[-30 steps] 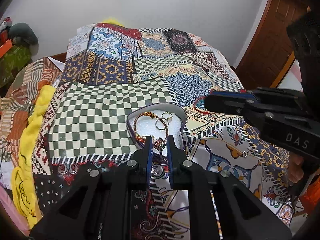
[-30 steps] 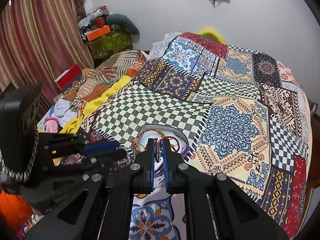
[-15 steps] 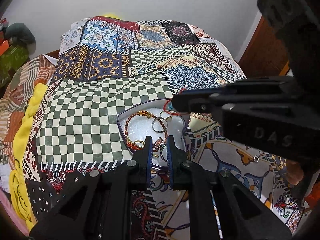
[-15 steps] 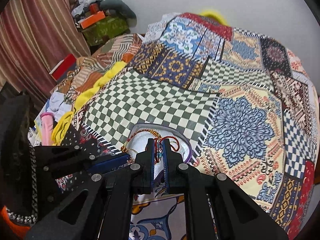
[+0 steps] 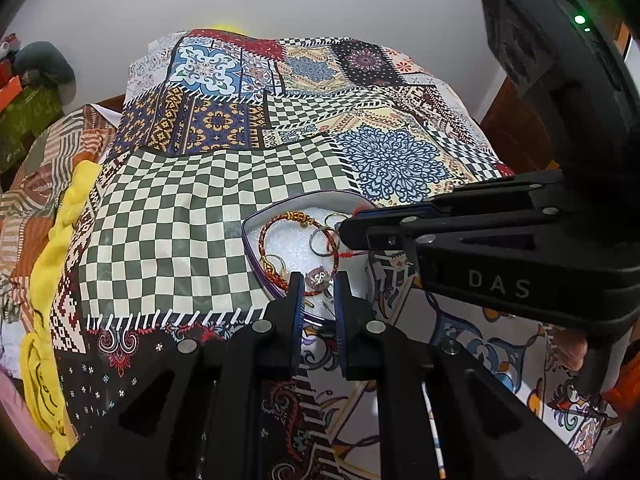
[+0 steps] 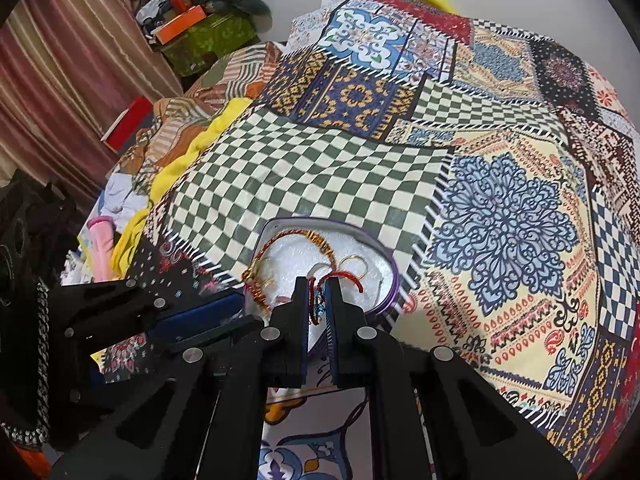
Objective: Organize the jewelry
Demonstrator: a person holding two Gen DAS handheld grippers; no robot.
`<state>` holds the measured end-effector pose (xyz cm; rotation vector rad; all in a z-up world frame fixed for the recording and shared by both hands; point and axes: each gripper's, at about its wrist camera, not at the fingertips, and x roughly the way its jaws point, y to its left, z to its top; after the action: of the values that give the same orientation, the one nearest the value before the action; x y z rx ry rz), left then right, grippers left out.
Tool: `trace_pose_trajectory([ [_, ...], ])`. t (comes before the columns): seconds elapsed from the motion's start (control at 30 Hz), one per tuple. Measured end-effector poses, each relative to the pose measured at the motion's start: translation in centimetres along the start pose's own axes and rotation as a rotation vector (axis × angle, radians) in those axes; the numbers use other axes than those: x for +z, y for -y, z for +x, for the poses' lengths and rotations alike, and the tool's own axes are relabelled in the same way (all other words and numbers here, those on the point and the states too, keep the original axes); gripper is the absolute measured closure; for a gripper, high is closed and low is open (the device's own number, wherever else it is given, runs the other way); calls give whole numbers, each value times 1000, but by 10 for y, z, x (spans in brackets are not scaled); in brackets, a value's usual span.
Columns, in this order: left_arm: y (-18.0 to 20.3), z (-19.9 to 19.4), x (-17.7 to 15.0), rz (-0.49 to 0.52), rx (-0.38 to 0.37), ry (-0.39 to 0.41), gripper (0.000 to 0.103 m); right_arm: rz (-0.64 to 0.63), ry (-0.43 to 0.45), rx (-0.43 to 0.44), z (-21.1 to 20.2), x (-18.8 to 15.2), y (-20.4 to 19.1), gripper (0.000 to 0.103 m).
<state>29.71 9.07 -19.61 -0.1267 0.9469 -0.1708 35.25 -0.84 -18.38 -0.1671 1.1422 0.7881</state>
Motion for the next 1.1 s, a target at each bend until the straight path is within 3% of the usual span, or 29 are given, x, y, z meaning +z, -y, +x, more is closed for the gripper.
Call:
trace_pose_trajectory([
  [0.2, 2, -18, -2, 1, 2, 24, 83, -11, -7, -8, -8, -3, -2, 94],
  [0.5, -6, -47, -4, -20, 19, 60, 75, -35, 114, -87, -58, -15, 0, 93],
  [0.67, -6, -58, -10, -26, 15, 61, 70, -39, 198, -156, -93, -31, 7, 77],
  [0.77, -4, -61, -16, -17, 18, 56, 68, -42, 239, -201, -110, -44, 13, 76],
  [0.87, -1, -59, -23, -8, 12, 40, 68, -38, 239, -237, -116, -60, 19, 76],
  [1.1, 4, -48, -43, -3, 5, -14, 68, -55, 132, -247, -89, -93, 26, 76],
])
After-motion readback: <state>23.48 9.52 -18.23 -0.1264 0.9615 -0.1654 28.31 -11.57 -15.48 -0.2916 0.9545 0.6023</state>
